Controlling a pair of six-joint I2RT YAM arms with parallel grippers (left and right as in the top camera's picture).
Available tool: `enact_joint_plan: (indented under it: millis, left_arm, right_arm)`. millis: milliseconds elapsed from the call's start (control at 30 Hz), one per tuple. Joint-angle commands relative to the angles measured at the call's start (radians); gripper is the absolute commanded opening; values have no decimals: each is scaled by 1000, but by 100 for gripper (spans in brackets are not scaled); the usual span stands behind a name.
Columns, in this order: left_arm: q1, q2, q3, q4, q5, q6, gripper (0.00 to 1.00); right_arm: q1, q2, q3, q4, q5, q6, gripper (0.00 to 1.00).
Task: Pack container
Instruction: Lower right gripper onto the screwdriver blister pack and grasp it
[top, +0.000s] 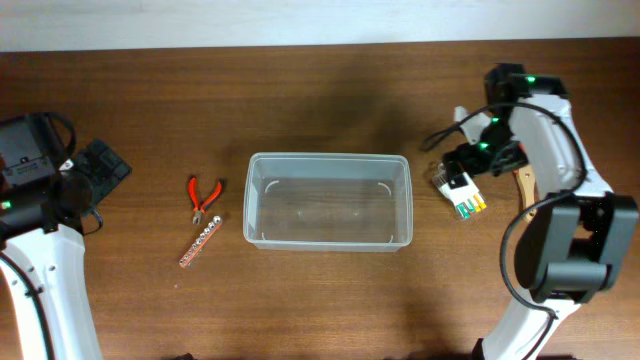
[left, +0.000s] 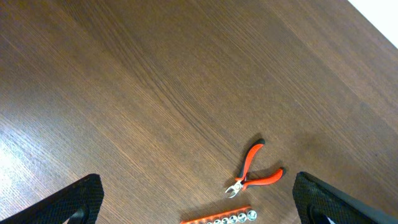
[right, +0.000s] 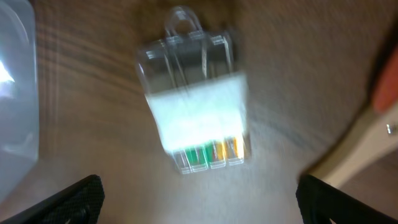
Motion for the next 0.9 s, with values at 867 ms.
enact_joint_plan:
  millis: [867]
  left_arm:
    - [6,-2,14,37,-31,-16,99]
  right_arm:
    - [6,126,-167,206,-14,-103,99]
